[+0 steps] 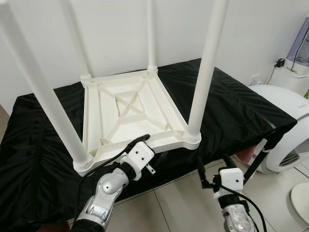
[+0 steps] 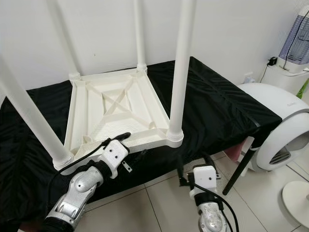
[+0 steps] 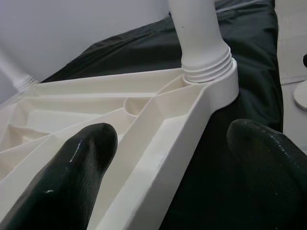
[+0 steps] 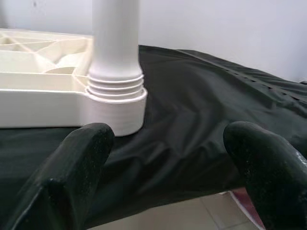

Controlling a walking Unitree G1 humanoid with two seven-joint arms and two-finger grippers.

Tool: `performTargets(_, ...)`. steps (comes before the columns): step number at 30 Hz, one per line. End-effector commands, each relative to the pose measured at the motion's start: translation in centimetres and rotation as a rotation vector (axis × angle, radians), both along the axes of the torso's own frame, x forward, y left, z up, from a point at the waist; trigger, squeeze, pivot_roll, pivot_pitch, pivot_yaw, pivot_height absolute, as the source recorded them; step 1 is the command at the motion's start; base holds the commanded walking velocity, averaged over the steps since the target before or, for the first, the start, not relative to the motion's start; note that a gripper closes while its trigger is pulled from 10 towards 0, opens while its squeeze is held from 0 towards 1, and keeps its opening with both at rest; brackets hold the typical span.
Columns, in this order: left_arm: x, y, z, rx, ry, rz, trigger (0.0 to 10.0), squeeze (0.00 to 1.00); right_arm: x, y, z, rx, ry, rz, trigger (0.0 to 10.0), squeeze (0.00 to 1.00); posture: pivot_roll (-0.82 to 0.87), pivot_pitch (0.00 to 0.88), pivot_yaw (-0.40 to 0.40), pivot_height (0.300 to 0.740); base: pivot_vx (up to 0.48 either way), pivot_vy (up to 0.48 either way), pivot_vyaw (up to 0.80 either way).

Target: Building children table

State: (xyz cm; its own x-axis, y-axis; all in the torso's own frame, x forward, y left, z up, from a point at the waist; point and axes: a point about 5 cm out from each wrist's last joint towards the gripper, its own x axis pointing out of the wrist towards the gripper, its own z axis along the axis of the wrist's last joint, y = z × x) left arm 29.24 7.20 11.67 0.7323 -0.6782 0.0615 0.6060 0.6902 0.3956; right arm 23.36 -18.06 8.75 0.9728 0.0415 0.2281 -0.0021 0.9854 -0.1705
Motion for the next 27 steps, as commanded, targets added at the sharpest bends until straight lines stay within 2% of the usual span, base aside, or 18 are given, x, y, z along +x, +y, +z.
performTargets(1, 0.8, -0.3, -0.4, 0.084, 0.03, -0.045, 10.0, 0.0, -0.5, 0.3, -0.2, -0.002, 0.003, -0.001, 10.0, 0.0, -0.19, 0.022, 0.123, 0.74, 0.0, 0.0, 0.0)
performTargets(9, 1.4, -0.7, -0.8, 0.186, 0.071, -0.119, 10.0, 0.0, -0.8, 0.3, -0.2, -0.003, 0.004, -0.005, 10.0, 0.0, -0.2, 0.019, 0.129, 0.74, 0.0, 0.0, 0.0)
performTargets(10, 1.8, -0.5, -1.1, 0.235, 0.088, -0.123, 10.0, 0.0, -0.9, 0.2, -0.1, -0.003, 0.003, -0.007, 10.0, 0.0, -0.2, 0.02, 0.132, 0.74, 0.0, 0.0, 0.0)
performTargets(11, 1.8, -0.5, -1.1, 0.235, 0.088, -0.123, 10.0, 0.0, -0.9, 0.2, -0.1, -0.003, 0.003, -0.007, 10.0, 0.0, -0.2, 0.02, 0.132, 0.74, 0.0, 0.0, 0.0)
performTargets(13, 2.4, 0.5, -1.5, 0.307, 0.16, -0.124, 10.0, 0.0, -1.2, 0.2, -0.1, -0.007, 0.005, -0.009, 10.0, 0.0, -0.2, 0.023, 0.138, 0.74, 0.0, 0.0, 0.0)
performTargets(16, 2.8, 1.3, -1.6, 0.356, 0.204, -0.141, 10.0, 0.0, -1.4, 0.2, -0.1, -0.01, 0.009, -0.01, 10.0, 0.0, -0.2, 0.024, 0.138, 0.74, 0.0, 0.0, 0.0)
performTargets(18, 2.8, 1.3, -1.6, 0.356, 0.204, -0.141, 10.0, 0.0, -1.4, 0.2, -0.1, -0.01, 0.009, -0.01, 10.0, 0.0, -0.2, 0.024, 0.138, 0.74, 0.0, 0.0, 0.0)
performTargets(22, 3.5, 2.3, -1.5, 0.409, 0.253, -0.121, 10.0, 0.0, -1.5, 0.2, -0.2, -0.013, 0.015, -0.007, 10.0, 0.0, -0.19, 0.026, 0.138, 0.74, 0.0, 0.0, 0.0)
performTargets(27, 4.0, 2.7, -1.0, 0.421, 0.291, -0.123, 10.0, 0.0, -1.5, 0.3, -0.3, -0.013, 0.019, -0.004, 10.0, 0.0, -0.18, 0.028, 0.138, 0.74, 0.0, 0.0, 0.0)
